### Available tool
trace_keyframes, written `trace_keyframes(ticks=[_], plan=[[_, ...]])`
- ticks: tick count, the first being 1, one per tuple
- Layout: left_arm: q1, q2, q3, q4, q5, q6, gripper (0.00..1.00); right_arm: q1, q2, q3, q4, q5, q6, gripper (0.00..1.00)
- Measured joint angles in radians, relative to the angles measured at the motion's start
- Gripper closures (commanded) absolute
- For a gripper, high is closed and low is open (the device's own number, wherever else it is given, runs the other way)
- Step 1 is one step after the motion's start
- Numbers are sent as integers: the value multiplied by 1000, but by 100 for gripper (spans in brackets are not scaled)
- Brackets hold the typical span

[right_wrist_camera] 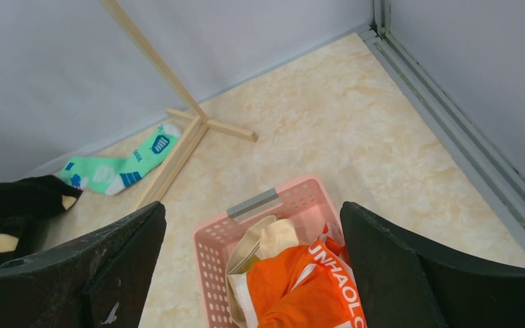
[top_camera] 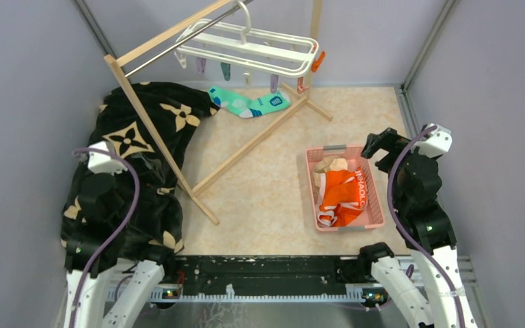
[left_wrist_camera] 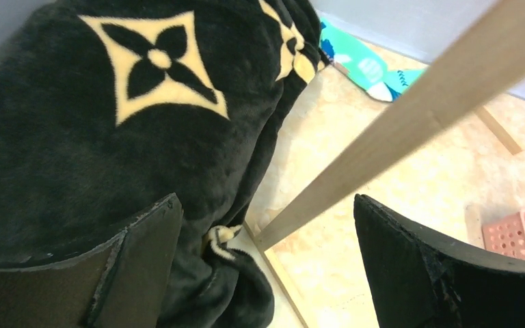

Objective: Clip the underwear to the hanger

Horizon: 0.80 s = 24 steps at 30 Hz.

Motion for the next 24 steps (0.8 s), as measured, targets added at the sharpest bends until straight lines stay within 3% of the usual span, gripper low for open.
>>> trace_keyframes(ticks=[6, 11, 14, 18, 24], plan=[[62, -85, 146, -195, 158, 48, 0, -2, 3, 0, -2, -27, 27, 1], [215, -153, 138, -266, 401, 51, 0, -2, 3, 0, -2, -43, 45, 1], [239, -177, 123, -285, 517, 42, 0, -2, 3, 0, -2, -47, 53, 1], [171, -174, 107, -284, 611, 41, 0, -3, 3, -1, 3, -66, 60, 1], [-127, -108, 108, -278, 636, 95, 0, -6, 3, -20, 14, -97, 68, 1]])
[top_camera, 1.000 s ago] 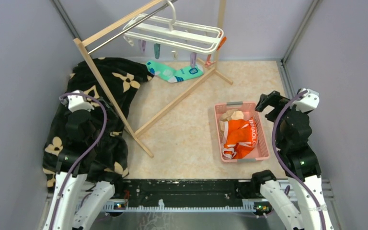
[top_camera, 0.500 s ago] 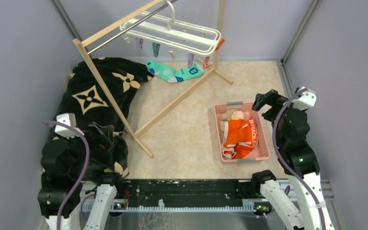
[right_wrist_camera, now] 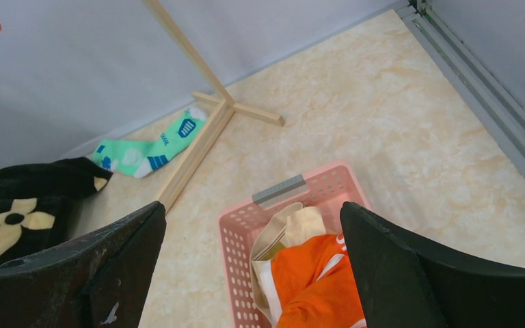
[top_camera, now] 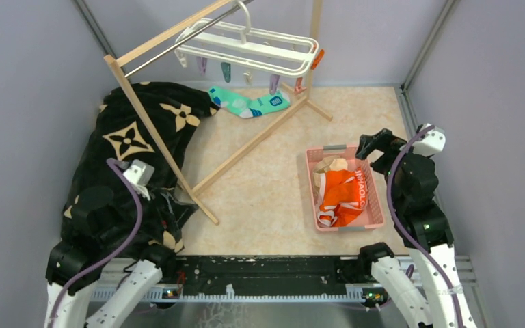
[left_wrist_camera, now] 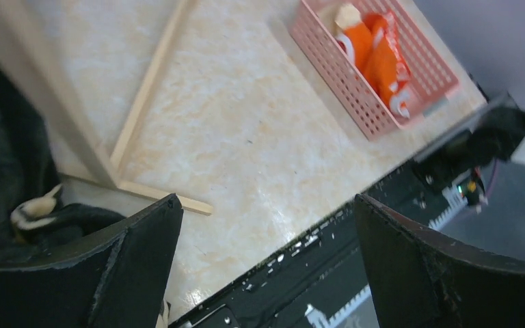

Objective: Clip the underwear to the hanger

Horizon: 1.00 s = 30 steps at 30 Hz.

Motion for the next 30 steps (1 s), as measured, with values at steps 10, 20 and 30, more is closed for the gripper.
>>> trace_keyframes(ticks=[10, 20, 30], plan=[[-341, 236, 5, 43, -90, 118, 1, 0, 0, -12, -10, 18, 0, 1], [-349, 615, 39, 235, -264, 52, 1, 0, 55, -44, -16, 60, 26, 2], [-305, 766, 155, 339, -404, 1, 1, 0, 358, 14, -155, 37, 77, 1]])
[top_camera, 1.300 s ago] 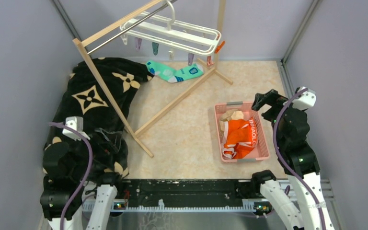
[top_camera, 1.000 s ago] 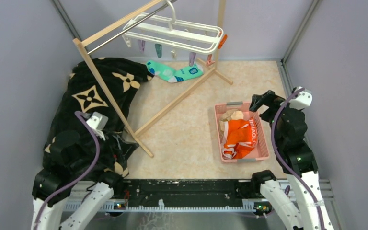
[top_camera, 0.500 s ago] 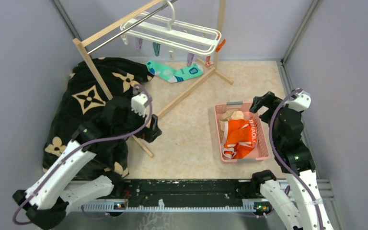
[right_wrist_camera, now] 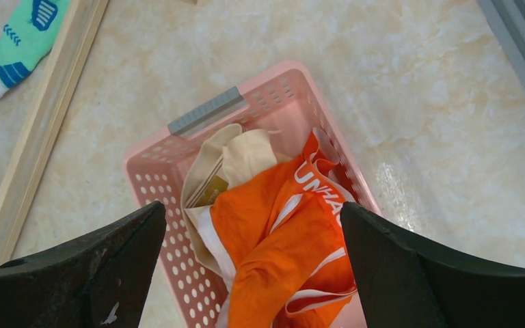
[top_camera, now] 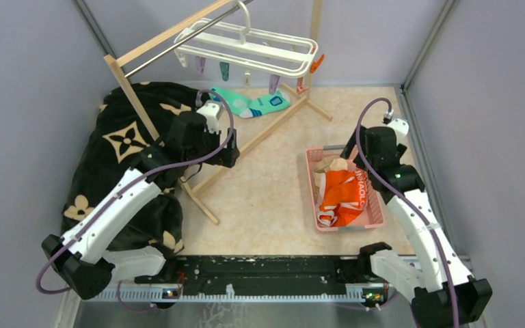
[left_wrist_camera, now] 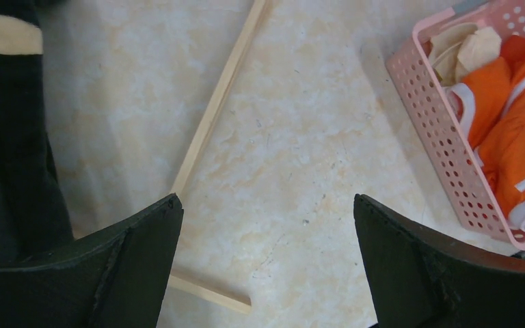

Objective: Clip the underwear to the hanger

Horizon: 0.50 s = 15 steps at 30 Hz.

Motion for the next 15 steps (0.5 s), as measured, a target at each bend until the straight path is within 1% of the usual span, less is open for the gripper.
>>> trace_keyframes(ticks=[5, 9, 12, 15], plan=[[37, 40, 12, -11, -75, -4, 1, 0, -26, 0, 16, -30, -40, 1], [86, 16, -50, -17, -126, -43, 1, 0, -46, 0, 45, -66, -104, 1], [110, -60, -131, 11, -146, -53, 1, 0, -89, 0, 95, -162, -192, 2], [116, -117, -164, 54, -145, -49, 1, 0, -146, 6, 150, -275, -263, 3]])
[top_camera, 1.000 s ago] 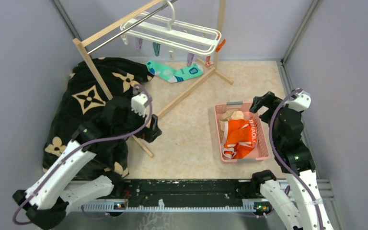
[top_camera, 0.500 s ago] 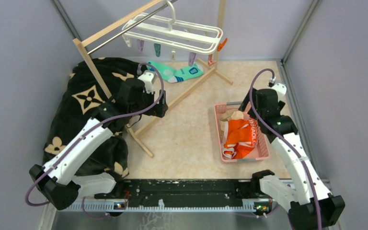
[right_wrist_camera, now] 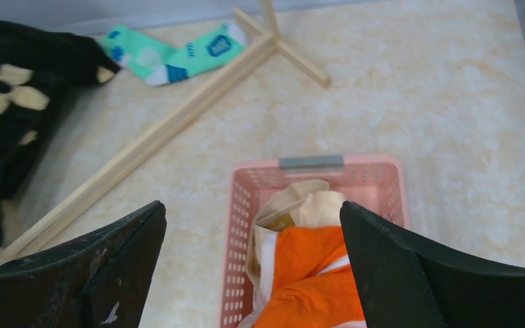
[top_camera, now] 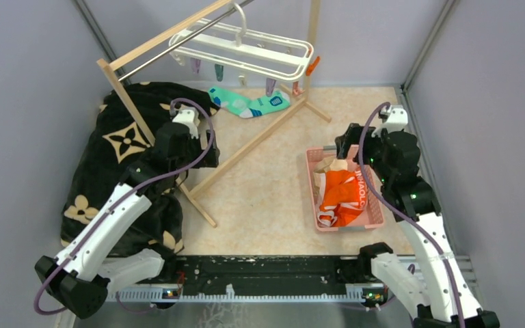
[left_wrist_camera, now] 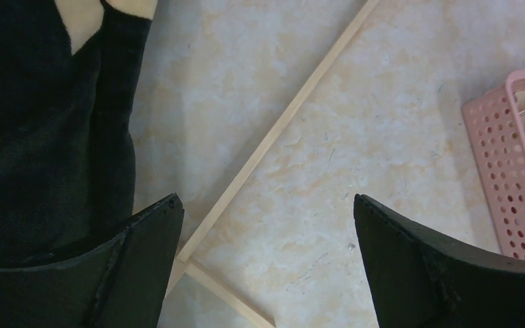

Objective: Clip the underwear to the hanger

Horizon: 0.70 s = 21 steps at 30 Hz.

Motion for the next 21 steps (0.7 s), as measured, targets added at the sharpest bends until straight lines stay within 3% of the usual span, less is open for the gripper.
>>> trace_keyframes(ticks=[4, 10, 16, 21], plan=[[1, -27, -13, 65, -1, 8, 1, 0, -36, 83, 82, -166, -68, 4], [2, -31, -51, 151, 5, 27, 1, 0, 69, 381, 204, -455, -127, 8], [2, 1, -67, 210, 69, 50, 0, 0, 331, 718, 304, -675, -105, 12], [2, 24, -75, 222, 91, 63, 1, 25, 630, 1049, 265, -731, -98, 13]])
